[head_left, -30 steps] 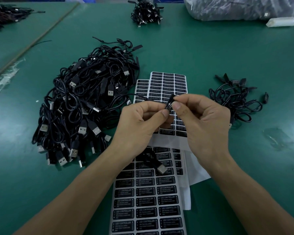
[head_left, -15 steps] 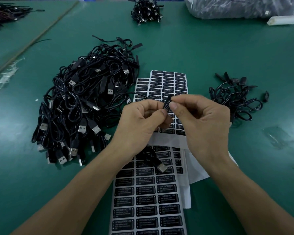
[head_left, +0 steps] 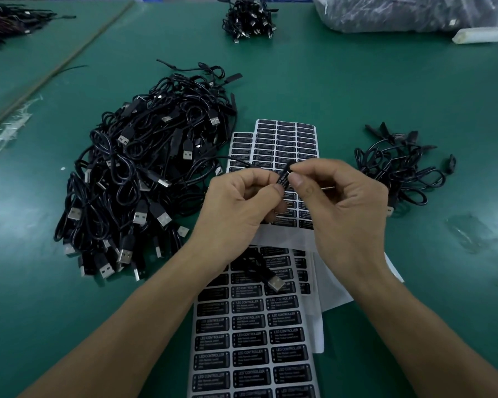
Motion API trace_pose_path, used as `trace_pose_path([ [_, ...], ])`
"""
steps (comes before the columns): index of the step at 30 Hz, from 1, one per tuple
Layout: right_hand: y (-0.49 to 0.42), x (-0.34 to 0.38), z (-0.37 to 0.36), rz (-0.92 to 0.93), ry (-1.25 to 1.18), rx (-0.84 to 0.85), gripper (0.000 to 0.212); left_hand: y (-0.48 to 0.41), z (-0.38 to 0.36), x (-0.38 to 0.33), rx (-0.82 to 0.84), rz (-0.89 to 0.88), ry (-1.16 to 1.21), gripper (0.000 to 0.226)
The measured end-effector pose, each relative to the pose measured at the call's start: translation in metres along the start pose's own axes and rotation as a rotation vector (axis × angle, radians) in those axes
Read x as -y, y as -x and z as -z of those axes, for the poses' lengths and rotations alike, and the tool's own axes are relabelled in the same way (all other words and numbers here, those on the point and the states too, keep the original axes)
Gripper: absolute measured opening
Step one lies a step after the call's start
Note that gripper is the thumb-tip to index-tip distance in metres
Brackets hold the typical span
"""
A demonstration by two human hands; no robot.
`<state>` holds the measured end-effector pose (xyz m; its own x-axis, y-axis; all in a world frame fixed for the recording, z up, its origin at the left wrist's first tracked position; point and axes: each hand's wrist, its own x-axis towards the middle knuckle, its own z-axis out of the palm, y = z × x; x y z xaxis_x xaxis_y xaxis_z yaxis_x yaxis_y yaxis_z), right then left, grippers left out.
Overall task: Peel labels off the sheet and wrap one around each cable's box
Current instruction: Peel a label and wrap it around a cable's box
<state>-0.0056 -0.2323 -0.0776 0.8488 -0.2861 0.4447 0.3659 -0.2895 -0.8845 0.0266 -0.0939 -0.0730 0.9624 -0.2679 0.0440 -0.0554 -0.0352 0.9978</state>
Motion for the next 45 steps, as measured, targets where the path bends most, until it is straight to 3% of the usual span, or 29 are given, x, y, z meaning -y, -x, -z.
trace_pose_path([
  [5, -0.0006, -0.001, -0.0003, 0.037, 0.038, -0.007, 0.025, 0.0001, -0.0011, 0.0005, -0.008, 0.003, 0.032, 0.016],
  [16, -0.006, -0.0001, 0.0031, -0.094, -0.182, -0.04, 0.015, 0.0, 0.0028, 0.0034, -0.006, 0.007, 0.015, 0.014],
  [26, -0.0053, 0.0018, 0.0009, -0.099, -0.225, 0.026, 0.019, 0.0004, 0.0017, 0.0029, 0.021, 0.01, 0.049, 0.01],
  [45, -0.0049, 0.0011, -0.0021, -0.179, -0.242, -0.036, 0.018, 0.0006, 0.0005, 0.0038, 0.026, 0.004, 0.085, 0.01],
])
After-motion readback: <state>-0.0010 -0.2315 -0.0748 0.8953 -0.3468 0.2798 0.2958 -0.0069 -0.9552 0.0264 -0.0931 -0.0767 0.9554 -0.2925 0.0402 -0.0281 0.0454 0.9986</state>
